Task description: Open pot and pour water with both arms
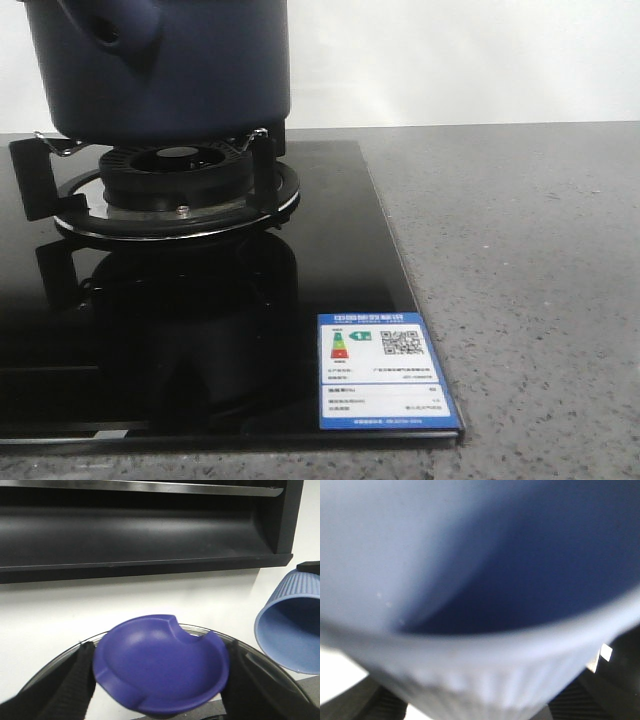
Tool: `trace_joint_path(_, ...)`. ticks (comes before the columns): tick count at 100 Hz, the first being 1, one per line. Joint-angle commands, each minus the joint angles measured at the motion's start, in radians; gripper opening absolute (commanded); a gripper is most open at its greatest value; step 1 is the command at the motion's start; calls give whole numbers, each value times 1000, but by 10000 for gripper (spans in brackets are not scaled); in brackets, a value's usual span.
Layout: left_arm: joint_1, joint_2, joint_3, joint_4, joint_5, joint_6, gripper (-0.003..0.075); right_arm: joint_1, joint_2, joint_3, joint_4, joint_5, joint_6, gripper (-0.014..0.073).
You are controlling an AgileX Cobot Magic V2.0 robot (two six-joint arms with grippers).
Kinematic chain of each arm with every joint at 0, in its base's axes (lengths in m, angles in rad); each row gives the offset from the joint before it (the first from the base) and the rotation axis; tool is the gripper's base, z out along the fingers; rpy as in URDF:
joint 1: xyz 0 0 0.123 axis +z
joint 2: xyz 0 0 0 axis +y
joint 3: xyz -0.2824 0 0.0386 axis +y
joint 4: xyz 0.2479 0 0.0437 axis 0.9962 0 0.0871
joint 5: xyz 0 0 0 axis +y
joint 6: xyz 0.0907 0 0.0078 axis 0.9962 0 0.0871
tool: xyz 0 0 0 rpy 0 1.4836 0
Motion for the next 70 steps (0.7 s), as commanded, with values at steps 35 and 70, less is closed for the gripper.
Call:
trace_joint_path(35,2,-20,-37,1,-103,-3,328,-10,-61,-36,59,116,280,327)
trace_joint_path(70,2,-20,-37,1,-101,-3,328,-105,-189,-15,436,19,513,327)
